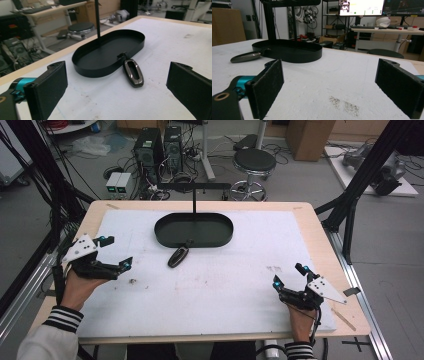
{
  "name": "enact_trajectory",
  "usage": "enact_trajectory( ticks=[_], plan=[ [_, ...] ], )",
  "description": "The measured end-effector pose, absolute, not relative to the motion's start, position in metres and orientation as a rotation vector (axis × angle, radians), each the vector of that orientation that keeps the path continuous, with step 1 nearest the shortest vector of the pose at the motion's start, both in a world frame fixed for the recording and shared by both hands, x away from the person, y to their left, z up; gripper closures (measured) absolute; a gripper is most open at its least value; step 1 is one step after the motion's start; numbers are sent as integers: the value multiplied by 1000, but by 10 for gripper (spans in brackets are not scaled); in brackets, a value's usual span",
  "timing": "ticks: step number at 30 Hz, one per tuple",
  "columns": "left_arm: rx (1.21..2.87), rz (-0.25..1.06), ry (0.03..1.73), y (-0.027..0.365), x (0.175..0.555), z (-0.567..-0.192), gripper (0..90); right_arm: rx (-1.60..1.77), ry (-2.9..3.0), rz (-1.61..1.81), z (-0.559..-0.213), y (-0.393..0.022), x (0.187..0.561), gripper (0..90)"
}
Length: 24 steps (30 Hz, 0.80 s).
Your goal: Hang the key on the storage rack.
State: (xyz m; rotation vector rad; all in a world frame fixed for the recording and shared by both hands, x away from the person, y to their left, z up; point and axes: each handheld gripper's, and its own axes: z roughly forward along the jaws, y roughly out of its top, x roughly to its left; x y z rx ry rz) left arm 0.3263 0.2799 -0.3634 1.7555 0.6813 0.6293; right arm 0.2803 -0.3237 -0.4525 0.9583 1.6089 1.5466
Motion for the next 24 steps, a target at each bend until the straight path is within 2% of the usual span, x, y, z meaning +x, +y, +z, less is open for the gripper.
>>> enact_trajectory(
  ticks=[24],
  plan=[
    [2039,424,517,218,386,-326,40,956,1613,1546,-453,-324,280,73]
  ],
)
